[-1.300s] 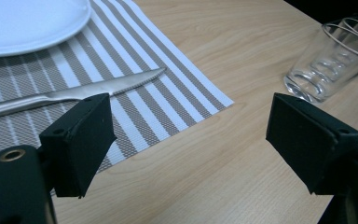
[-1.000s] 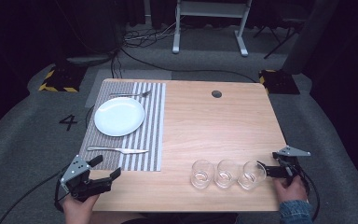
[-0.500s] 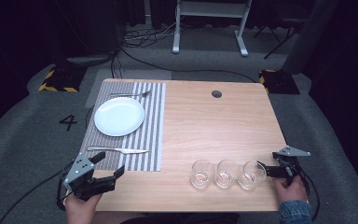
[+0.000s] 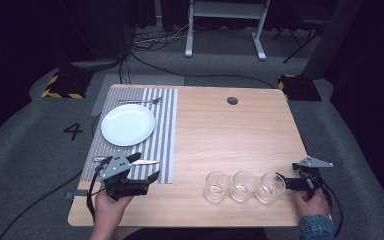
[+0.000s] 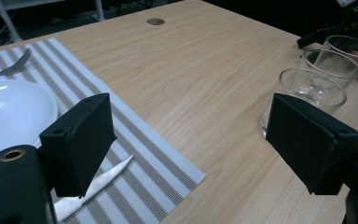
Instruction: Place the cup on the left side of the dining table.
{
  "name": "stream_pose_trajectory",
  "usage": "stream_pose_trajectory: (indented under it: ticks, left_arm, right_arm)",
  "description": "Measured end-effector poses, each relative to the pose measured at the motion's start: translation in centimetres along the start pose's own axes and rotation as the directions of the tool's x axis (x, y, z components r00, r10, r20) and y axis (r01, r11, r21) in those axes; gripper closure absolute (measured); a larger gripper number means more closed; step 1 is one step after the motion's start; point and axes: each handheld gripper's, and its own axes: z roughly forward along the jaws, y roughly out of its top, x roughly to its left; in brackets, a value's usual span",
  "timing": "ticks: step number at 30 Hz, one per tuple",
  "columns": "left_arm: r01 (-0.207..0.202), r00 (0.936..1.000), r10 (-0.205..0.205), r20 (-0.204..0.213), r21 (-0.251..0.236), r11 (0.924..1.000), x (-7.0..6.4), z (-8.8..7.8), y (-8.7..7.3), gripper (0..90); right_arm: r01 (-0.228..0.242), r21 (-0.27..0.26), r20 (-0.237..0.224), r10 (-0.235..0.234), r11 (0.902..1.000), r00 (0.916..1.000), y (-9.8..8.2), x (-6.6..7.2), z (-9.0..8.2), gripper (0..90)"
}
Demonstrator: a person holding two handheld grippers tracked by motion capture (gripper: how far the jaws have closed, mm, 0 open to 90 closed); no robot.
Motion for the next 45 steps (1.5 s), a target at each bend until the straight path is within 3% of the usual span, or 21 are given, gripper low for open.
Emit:
stream_pose_trajectory:
  ticks: [9,10,11,12,13,14,17,18,19,20,21,22,23,26,31,38,45]
  left_arm:
    - [-0.042,0.994,0.043,0.101,-0.015,0.999,-1.2,2.4,1.7,15.4]
    - [-0.054,0.9895,0.057,0.133,-0.026,0.9982,-1.5,3.0,2.0,15.1]
    - [-0.054,0.9895,0.057,0.133,-0.026,0.9982,-1.5,3.0,2.0,15.0]
    - [-0.059,0.984,0.063,0.166,-0.029,0.9979,-1.7,3.5,2.4,15.0]
    - [-0.059,0.984,0.063,0.166,-0.029,0.9979,-1.7,3.5,2.4,14.9]
    - [-0.07,0.9789,0.073,0.191,-0.023,0.9973,-2.0,4.1,2.7,14.9]
    - [-0.087,0.9734,0.09,0.211,-0.024,0.9959,-2.4,4.7,3.1,14.9]
    - [-0.097,0.9689,0.099,0.227,-0.019,0.9951,-2.9,5.3,3.3,14.9]
    - [-0.097,0.9689,0.099,0.227,-0.019,0.9951,-2.9,5.3,3.3,14.9]
    - [-0.107,0.9634,0.107,0.246,-0.016,0.9941,-3.3,5.9,3.6,14.9]
    - [-0.107,0.9634,0.107,0.246,-0.016,0.9941,-3.3,5.9,3.6,14.9]
    - [-0.108,0.9587,0.108,0.263,-0.014,0.994,-3.7,6.6,3.9,14.9]
    - [-0.108,0.9587,0.108,0.263,-0.014,0.994,-3.7,6.6,3.9,14.9]
    - [-0.126,0.9496,0.12,0.289,0.001,0.9921,-4.6,8.0,4.5,14.9]
    - [-0.136,0.9451,0.129,0.3,0.004,0.9907,-5.3,9.1,5.0,14.9]
    - [-0.147,0.9275,0.139,0.347,-0.004,0.9891,-6.6,10.9,5.8,14.9]
    - [-0.139,0.9234,0.13,0.361,-0.003,0.9903,-7.4,11.9,5.8,14.8]
  right_arm:
    - [0.0,0.0,0.0,0.0,1.0,1.0,0.0,0.0,0.0,14.5]
    - [-0.001,0.001,0.0,0.001,1.0,1.0,0.0,0.0,0.0,14.5]
    - [-0.001,0.001,0.0,0.001,1.0,1.0,0.0,0.0,0.0,14.5]
    - [-0.001,0.001,0.0,0.001,1.0,1.0,0.0,0.0,0.0,14.5]
    - [-0.001,0.001,0.0,0.001,1.0,1.0,0.0,0.0,0.0,14.5]
    - [-0.001,0.001,0.0,0.001,1.0,1.0,0.0,0.0,0.0,14.5]
    - [-0.001,0.001,0.0,0.001,1.0,1.0,0.0,0.0,0.0,14.5]
    - [-0.001,0.001,0.0,0.001,1.0,1.0,0.0,0.0,0.0,14.5]
    - [-0.001,0.001,0.0,0.001,1.0,1.0,0.0,0.0,0.0,14.5]
    - [-0.001,0.001,0.001,0.001,1.0,1.0,0.0,0.0,0.0,14.5]
    - [-0.001,0.001,0.001,0.001,1.0,1.0,0.0,0.0,0.0,14.5]
    - [-0.002,0.001,0.001,0.002,1.0,1.0,0.0,0.0,0.0,14.5]
    - [-0.002,0.001,0.001,0.002,1.0,1.0,0.0,0.0,0.0,14.5]
    - [-0.002,0.001,0.002,0.002,1.0,1.0,0.0,0.0,0.0,14.5]
    - [-0.002,0.0,0.004,0.002,1.0,1.0,0.0,0.0,0.0,14.5]
    - [-0.003,0.0,0.005,0.003,1.0,1.0,0.0,0.0,0.0,14.5]
    - [-0.004,-0.001,0.006,0.004,1.0,1.0,0.0,0.1,0.0,14.5]
